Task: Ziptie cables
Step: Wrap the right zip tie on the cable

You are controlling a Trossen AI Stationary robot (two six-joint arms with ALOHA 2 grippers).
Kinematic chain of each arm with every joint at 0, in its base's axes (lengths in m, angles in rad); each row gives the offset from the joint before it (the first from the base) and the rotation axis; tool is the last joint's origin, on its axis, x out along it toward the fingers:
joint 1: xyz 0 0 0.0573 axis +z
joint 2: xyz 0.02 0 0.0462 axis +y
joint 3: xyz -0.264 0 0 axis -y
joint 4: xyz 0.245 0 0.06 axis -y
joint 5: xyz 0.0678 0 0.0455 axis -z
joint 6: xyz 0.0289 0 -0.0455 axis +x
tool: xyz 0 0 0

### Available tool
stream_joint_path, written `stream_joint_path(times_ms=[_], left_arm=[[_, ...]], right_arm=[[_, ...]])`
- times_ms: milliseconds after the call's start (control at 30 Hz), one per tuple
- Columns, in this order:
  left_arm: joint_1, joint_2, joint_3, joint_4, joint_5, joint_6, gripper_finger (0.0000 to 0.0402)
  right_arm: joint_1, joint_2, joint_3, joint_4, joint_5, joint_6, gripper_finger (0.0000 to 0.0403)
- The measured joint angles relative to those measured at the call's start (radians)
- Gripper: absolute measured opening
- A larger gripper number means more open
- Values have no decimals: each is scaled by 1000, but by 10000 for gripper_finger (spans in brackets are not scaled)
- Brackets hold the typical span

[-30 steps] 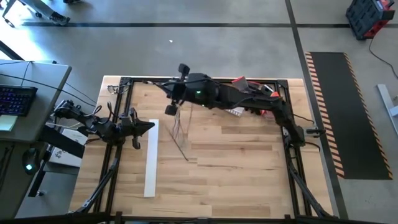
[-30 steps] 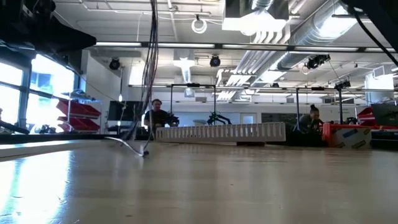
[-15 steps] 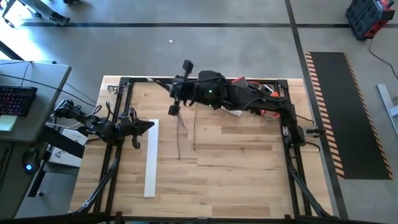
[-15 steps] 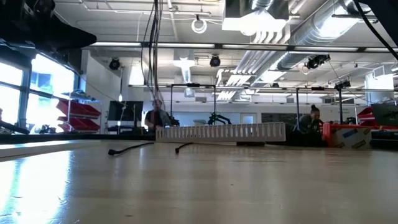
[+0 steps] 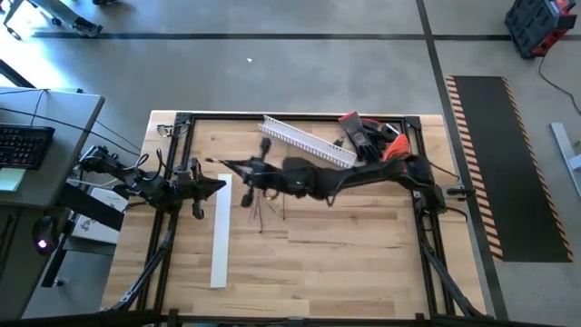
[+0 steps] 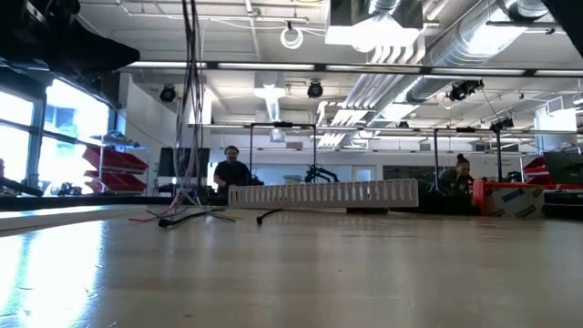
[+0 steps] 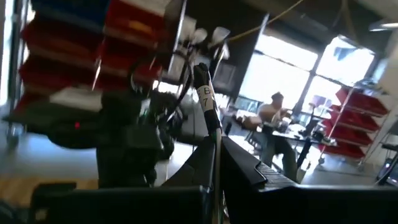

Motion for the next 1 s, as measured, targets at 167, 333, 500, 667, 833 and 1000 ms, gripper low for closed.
stream_joint_path(times_ms=[167, 333, 500, 667, 833, 1000], left_arm=[[-1, 0, 0, 0, 9, 0, 0], [-1, 0, 0, 8, 1, 0, 0], [-1, 0, 0, 29, -15, 4, 0], [-1, 0, 0, 35, -18, 8, 0], [-1, 0, 0, 49, -18, 2, 0], [-1, 0, 0, 64, -20, 0, 0]], right_arm=[[101, -164, -262, 297, 129, -80, 0], [204, -328, -589, 617, 335, -155, 0], [249, -334, -915, 870, 477, 70, 0], [305, -280, -1092, 873, 730, 249, 0], [389, -271, -1172, 838, 836, 249, 0], [448, -271, -1224, 764, 790, 279, 0]])
